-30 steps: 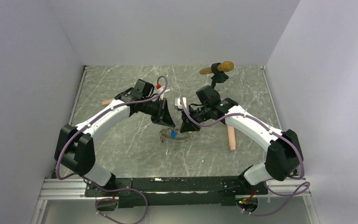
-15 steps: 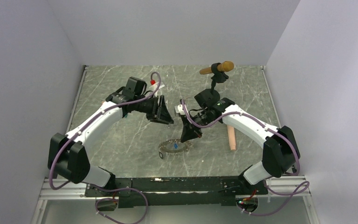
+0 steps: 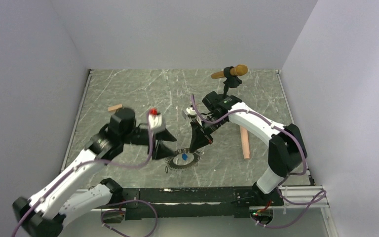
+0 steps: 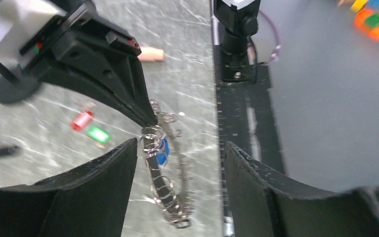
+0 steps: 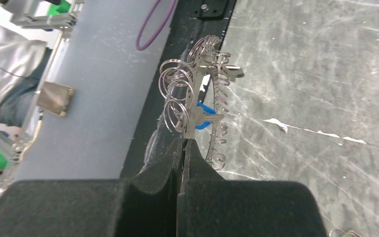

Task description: Put the keys on the keyring

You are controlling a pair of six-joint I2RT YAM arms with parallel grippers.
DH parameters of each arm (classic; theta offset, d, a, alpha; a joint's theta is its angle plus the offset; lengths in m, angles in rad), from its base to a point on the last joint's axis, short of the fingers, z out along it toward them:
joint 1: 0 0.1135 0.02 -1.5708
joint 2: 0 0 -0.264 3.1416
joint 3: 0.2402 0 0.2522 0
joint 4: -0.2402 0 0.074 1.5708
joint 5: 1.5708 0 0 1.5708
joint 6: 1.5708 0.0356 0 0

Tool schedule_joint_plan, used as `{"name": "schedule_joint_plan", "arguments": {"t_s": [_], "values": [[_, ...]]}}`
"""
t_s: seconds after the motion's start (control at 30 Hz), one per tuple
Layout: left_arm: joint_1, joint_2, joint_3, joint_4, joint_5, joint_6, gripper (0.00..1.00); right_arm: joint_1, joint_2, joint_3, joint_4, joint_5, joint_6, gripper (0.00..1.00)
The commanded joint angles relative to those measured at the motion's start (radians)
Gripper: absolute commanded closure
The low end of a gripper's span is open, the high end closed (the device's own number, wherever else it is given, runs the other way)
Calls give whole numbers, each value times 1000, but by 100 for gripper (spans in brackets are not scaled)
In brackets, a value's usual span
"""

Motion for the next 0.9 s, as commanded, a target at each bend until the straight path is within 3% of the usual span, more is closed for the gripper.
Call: {"name": "schedule_joint_plan", "arguments": {"t_s": [0.0,0.1,0.23,0.4,0.6,0.87], "values": [[-48,-139,-125,213,-95,310,30,-7,56,97,-263,-121,-165,100],[-59,-106,-90,175,-125,350,34,-6,45,88,-209,-95,-101,100],[-65,-34,-46,186,-135,303,53,-6,-11,42,-37,-29,56,100],[-65,43,-39,267,-104,225,66,-6,-57,0,58,13,123,100],[-67,108,1,221,-81,290,72,-4,-58,1,44,16,104,100],[-71,150,7,149,-48,342,72,-6,-50,2,38,3,98,100]]}}
